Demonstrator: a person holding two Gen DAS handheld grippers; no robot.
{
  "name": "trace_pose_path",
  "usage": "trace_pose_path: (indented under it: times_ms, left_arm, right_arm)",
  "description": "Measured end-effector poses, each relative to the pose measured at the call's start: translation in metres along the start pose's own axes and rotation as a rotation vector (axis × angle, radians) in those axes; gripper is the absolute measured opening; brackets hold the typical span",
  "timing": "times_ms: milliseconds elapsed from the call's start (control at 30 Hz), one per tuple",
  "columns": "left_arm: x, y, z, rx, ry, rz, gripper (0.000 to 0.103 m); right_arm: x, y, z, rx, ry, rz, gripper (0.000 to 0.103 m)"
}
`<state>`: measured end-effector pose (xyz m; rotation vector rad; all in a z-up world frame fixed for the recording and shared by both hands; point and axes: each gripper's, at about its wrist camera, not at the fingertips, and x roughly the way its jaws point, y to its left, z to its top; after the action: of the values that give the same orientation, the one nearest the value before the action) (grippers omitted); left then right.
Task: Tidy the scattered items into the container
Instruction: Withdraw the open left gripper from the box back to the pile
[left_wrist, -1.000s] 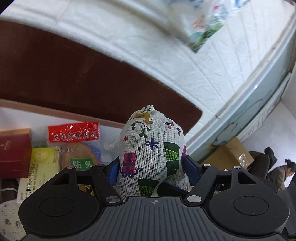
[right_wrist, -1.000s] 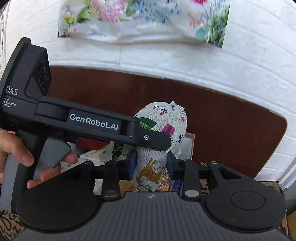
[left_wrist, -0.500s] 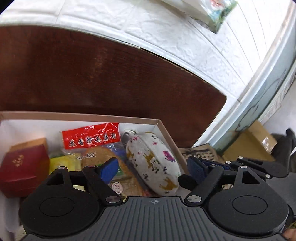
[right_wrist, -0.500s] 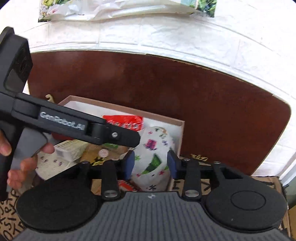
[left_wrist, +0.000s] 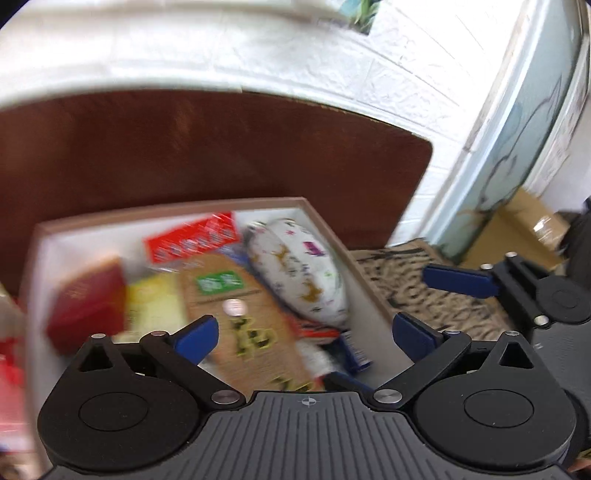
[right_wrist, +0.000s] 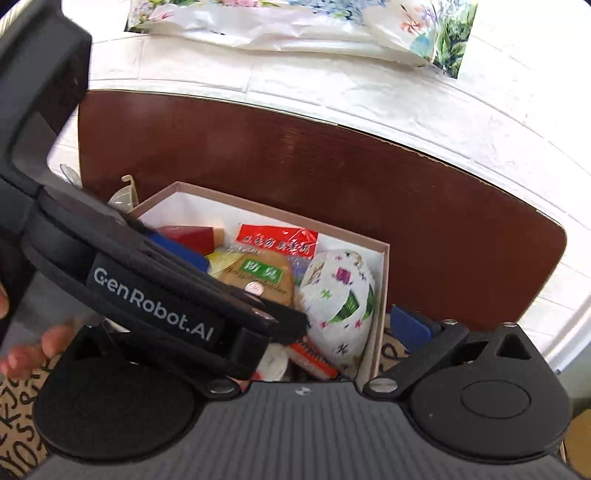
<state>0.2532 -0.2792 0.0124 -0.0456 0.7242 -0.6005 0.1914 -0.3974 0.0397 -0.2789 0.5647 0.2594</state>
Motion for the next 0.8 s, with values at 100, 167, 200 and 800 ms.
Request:
trace_pose_path:
  times_ms: [100,167,200,800]
  left_arm:
    - [-0.027,-0.004,-0.011,0.039,-0.039,0.031,0.103]
    - [-0.042,-0.004,-0.019,0.045,-0.055,0.044,0.103]
    - [-0.049,-0.003,-0.022,0.045,-0.060,0.052,0.103]
    - [-0.169,0.038,-0.112,-0.009,-0.092,0.131,0.103]
  right_arm:
    - [-0.015,0.011,-0.004,0.026,0.003,0.017,0.103]
    - [-0.024,0.018,-0.006,0.039,-0.006,0.029,0.103]
    - [-0.028,0.022,-0.007,0.045,-0.006,0.028,0.103]
    - [-0.078,0.105,-0.036,0.172,-0.005,0.088,0.103]
